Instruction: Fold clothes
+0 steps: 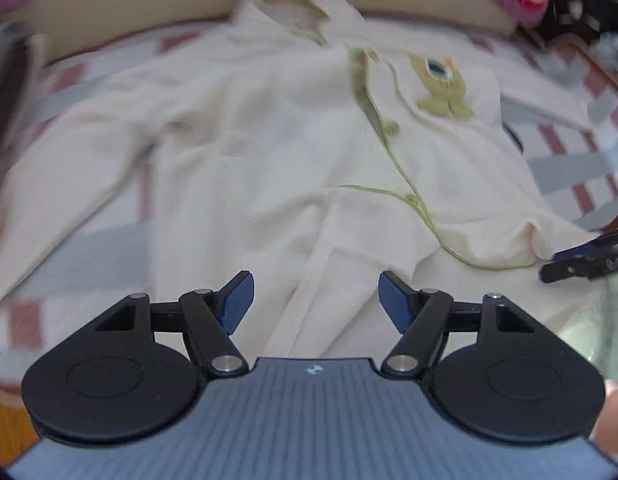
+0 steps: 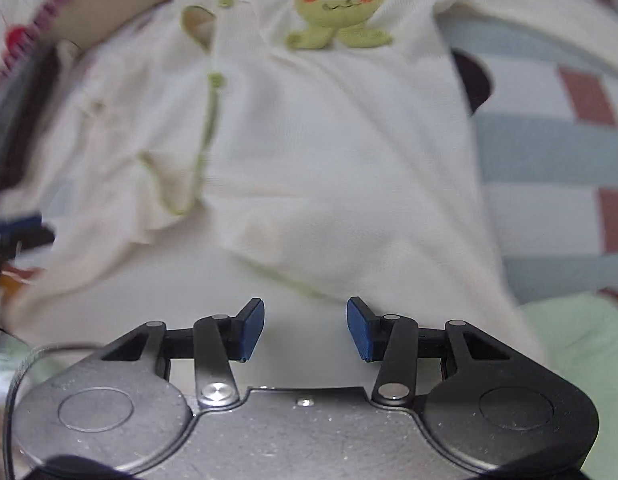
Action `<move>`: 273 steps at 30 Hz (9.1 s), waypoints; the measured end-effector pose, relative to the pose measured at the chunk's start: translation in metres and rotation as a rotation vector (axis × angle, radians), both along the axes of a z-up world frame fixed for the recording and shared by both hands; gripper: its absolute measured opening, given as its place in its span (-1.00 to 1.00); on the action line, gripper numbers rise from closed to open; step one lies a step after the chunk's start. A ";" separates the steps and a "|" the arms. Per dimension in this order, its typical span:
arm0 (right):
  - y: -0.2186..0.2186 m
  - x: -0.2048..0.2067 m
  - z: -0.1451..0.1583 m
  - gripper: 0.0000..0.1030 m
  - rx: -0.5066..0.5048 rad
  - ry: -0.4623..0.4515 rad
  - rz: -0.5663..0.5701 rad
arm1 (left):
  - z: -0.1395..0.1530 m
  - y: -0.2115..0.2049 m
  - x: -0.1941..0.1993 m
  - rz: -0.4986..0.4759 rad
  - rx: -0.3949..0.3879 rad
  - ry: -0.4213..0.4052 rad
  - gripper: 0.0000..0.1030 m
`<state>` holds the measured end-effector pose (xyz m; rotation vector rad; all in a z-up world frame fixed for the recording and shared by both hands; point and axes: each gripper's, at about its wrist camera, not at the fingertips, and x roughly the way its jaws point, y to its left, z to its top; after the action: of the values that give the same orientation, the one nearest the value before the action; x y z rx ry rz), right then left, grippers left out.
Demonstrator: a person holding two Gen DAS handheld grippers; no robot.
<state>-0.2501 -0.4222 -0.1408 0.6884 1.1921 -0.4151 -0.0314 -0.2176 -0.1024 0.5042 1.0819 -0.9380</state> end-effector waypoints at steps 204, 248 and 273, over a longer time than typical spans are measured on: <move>-0.060 -0.161 -0.002 0.16 0.394 -0.198 -0.390 | 0.010 0.193 -0.055 0.381 -0.008 0.018 -0.91; -0.004 -0.213 0.048 -0.37 0.072 -0.102 -0.286 | 0.042 0.225 -0.108 0.284 0.046 -0.028 -0.77; 0.045 0.183 0.234 0.30 0.017 -0.142 0.484 | 0.115 0.156 0.098 0.524 -0.245 -0.095 0.42</move>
<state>-0.0674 -0.3777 0.0929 0.4152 1.1822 0.0493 0.0669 -0.0616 0.0129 0.0513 0.9322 -0.5639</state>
